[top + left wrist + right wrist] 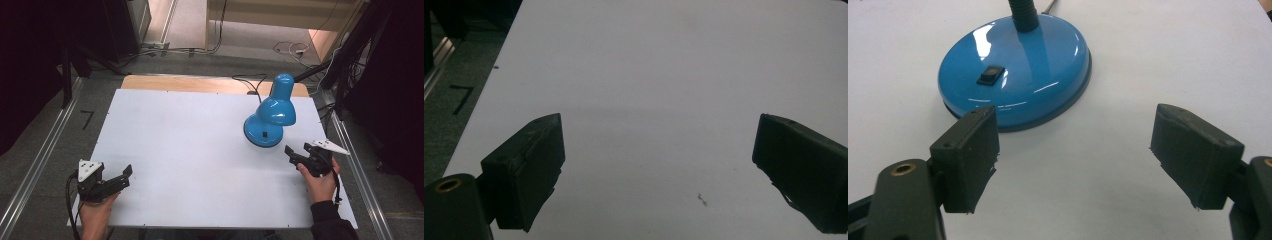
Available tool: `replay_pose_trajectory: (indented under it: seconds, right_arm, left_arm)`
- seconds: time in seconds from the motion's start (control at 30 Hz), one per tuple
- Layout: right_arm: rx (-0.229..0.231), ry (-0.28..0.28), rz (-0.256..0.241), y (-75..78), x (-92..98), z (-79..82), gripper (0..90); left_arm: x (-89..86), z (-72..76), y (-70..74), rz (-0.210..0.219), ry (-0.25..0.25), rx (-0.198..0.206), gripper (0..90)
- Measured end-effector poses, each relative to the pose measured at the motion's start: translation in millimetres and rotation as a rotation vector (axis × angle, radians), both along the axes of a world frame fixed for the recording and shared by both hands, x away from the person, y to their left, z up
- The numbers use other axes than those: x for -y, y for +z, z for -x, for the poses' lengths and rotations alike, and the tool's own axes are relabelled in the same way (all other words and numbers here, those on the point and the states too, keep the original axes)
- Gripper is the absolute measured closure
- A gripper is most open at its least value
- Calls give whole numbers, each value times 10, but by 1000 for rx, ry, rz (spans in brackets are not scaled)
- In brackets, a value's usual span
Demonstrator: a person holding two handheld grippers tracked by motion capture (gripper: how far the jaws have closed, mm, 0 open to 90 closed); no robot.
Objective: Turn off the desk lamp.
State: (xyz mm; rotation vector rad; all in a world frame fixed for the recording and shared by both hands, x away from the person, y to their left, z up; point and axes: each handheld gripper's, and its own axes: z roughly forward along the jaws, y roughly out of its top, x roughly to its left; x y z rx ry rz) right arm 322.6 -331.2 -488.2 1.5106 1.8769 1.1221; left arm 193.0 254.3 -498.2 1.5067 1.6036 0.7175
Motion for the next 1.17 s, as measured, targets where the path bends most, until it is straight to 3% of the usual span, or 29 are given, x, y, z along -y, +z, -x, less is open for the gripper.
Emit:
replay_pose_trajectory:
  seconds: [0.5, 0.9, 1.17]
  right_arm:
    - [-24, -18, 27, -49, 157, 200, 165]
    - [-81, -48, 27, -83, 375, 476, 150]
    - [-107, -84, 66, -162, 524, 620, 146]
  left_arm:
    - [-6, 5, 4, 1, 2, 2, 73]
    - [-1, 8, 6, 1, 2, 3, 73]
    - [8, 5, 9, 0, -1, 5, 73]
